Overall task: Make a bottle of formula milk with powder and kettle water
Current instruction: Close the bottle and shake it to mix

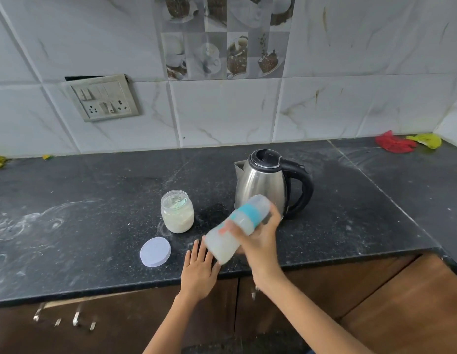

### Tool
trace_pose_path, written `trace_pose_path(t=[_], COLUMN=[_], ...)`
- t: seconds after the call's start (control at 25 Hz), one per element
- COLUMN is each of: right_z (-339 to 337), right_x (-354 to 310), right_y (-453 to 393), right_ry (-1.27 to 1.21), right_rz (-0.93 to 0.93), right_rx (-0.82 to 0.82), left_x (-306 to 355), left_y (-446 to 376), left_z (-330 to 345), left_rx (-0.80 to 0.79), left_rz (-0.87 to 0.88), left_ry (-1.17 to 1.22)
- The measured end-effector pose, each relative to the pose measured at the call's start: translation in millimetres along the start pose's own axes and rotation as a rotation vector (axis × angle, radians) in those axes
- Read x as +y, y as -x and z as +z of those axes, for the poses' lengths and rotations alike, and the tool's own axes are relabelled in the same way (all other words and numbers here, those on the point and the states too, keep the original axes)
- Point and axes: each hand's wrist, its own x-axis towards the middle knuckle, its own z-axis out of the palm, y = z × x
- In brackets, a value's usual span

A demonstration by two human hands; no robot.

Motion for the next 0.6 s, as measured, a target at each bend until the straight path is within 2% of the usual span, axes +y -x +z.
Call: trace_pose_path(t=[0.04, 0.08, 0.2, 0.24, 0.36, 0.4, 0.52, 0.6], right_z=[2.2, -0.9, -18.1, -20.1, -11.6, -10.9, -21.1, -27.7], right_x=[0.1, -1.0, -13.2, -12.7, 3.6, 2.7, -15.6, -24.2], right_y=[8.0, 3.6, -23.8, -23.3, 1.6, 3.3, -18.2, -26.9], right_ry=[0.034, 0.013, -0.204, -0.171, 0.102, 0.101, -0.135, -0.107], right_rz=[-0.008, -0.017, 0.000, 0.001, -0.017, -0.011, 0.071, 0.104], right_rx=[-0.059, -0.051, 0.226, 0.215, -0.047, -0.056, 0.175, 0.201], left_x=[0.6, 0.9, -0.8, -0.8, 1.7, 1.2, 1.3, 2.1], left_y=[0.1, 0.9, 0.7, 0.4, 1.8, 2.1, 1.2, 0.5], left_z=[-0.7, -2.8, -1.8, -1.9, -3.3, -4.1, -3.3, -3.2], left_rx=[-0.027, -0.014, -0.026, -0.018, -0.023, -0.031, -0.042, -0.039], left_rz=[0.005, 0.014, 0.019, 0.014, 0.039, 0.034, -0.001, -0.007], left_ry=[-0.001, -0.027, -0.087, -0.092, -0.080, -0.084, -0.104, -0.110])
